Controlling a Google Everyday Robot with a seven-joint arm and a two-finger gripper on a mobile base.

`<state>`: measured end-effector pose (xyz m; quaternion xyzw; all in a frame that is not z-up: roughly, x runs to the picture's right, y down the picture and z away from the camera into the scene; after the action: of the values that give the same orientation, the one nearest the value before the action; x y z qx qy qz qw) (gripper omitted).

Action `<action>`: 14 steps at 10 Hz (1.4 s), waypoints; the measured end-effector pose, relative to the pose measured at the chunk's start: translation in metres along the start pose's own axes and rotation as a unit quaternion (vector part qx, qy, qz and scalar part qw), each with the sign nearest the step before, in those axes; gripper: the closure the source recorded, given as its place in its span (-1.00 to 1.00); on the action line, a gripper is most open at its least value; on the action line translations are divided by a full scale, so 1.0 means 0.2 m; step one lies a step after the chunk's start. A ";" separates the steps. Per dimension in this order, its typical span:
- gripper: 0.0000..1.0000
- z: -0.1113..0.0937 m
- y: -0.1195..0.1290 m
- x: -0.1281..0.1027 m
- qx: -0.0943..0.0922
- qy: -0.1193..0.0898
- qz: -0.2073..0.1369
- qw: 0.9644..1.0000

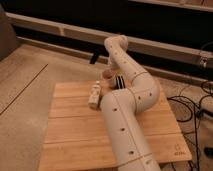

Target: Place the ceramic cup in the ceramic bowl

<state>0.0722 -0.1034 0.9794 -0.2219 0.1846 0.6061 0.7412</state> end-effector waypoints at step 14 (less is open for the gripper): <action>1.00 -0.48 0.19 0.32 0.005 -0.056 -0.033 0.998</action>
<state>0.0471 -0.0981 0.8595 -0.1896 0.1382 0.5919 0.7712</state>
